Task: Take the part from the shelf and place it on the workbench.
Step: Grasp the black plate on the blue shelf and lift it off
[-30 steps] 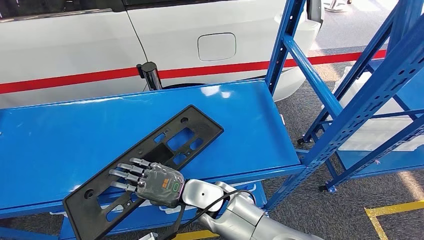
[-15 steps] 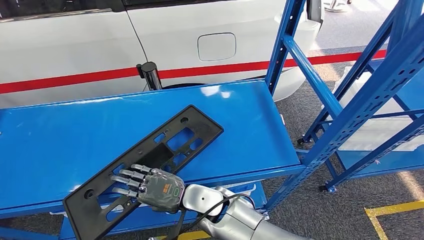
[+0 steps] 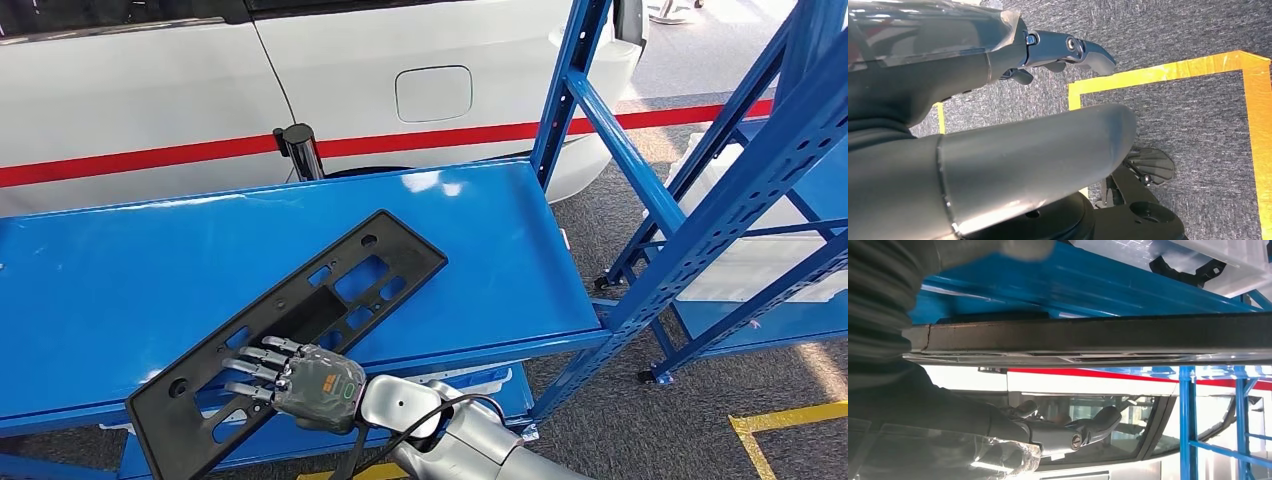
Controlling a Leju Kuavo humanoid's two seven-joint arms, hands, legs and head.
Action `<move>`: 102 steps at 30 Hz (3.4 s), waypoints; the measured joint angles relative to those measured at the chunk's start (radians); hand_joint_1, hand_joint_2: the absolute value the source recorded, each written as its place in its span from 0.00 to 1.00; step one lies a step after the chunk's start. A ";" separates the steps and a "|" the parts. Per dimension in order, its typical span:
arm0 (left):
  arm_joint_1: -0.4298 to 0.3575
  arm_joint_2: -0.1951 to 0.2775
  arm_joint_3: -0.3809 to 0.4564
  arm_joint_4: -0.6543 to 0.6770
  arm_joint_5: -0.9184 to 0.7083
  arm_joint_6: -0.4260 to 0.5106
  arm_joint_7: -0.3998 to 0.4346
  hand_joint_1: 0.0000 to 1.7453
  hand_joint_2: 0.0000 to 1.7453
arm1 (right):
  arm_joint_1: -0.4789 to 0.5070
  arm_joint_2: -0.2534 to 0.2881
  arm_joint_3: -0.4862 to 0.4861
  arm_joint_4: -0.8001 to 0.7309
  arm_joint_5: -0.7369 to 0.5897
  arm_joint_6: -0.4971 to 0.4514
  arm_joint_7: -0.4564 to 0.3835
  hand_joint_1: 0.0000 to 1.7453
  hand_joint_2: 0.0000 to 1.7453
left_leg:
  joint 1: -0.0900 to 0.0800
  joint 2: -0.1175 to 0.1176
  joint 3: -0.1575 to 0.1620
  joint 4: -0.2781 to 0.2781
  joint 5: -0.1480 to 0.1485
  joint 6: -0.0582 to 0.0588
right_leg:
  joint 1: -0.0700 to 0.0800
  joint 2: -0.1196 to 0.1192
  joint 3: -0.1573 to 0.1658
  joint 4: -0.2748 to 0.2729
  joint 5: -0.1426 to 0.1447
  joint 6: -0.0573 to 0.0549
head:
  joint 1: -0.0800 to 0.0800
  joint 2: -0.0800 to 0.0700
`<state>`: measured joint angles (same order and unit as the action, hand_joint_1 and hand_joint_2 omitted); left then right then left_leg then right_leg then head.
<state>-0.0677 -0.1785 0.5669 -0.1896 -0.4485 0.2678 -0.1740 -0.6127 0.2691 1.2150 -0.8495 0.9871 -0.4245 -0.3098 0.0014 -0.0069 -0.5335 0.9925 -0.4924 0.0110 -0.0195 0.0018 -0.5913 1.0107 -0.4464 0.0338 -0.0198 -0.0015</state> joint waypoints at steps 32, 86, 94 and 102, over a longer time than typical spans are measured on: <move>0.000 -0.007 0.004 0.000 0.002 0.017 -0.110 0.00 0.00 | -0.009 0.010 -0.026 -0.008 0.018 0.006 0.018 1.00 1.00 | -0.001 0.000 0.003 0.000 0.000 0.000 | 0.000 0.000 0.002 0.000 0.000 0.000 | 0.000 0.000; -0.023 0.003 0.000 0.000 -0.099 0.194 -0.309 0.00 1.00 | -0.041 -0.251 -0.213 -0.486 0.129 0.008 0.092 1.00 1.00 | -0.001 0.000 0.002 0.000 0.000 0.000 | 0.000 0.000 0.001 0.000 0.000 0.000 | 0.000 0.000; -0.023 0.004 0.000 0.000 -0.093 0.181 -0.284 0.00 1.00 | -0.030 -0.255 -0.221 -0.490 0.139 -0.003 0.095 1.00 1.00 | -0.001 0.000 0.002 0.000 0.000 0.000 | 0.000 0.000 0.001 0.000 0.000 0.000 | 0.000 0.000; -0.022 0.007 0.001 0.000 -0.089 0.165 -0.260 0.00 1.00 | -0.029 -0.256 -0.244 -0.519 0.148 -0.026 0.100 1.00 1.00 | -0.001 0.000 0.001 0.000 0.000 0.000 | 0.000 0.000 0.001 0.000 0.000 0.000 | 0.000 0.000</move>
<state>-0.0900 -0.1711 0.5681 -0.1900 -0.5378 0.4330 -0.4339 -0.6422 0.0129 0.9710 -1.3683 1.1346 -0.4500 -0.2095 0.0006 -0.0069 -0.5321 0.9926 -0.4924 0.0110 -0.0195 0.0021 -0.5903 1.0106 -0.4465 0.0337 -0.0198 -0.0015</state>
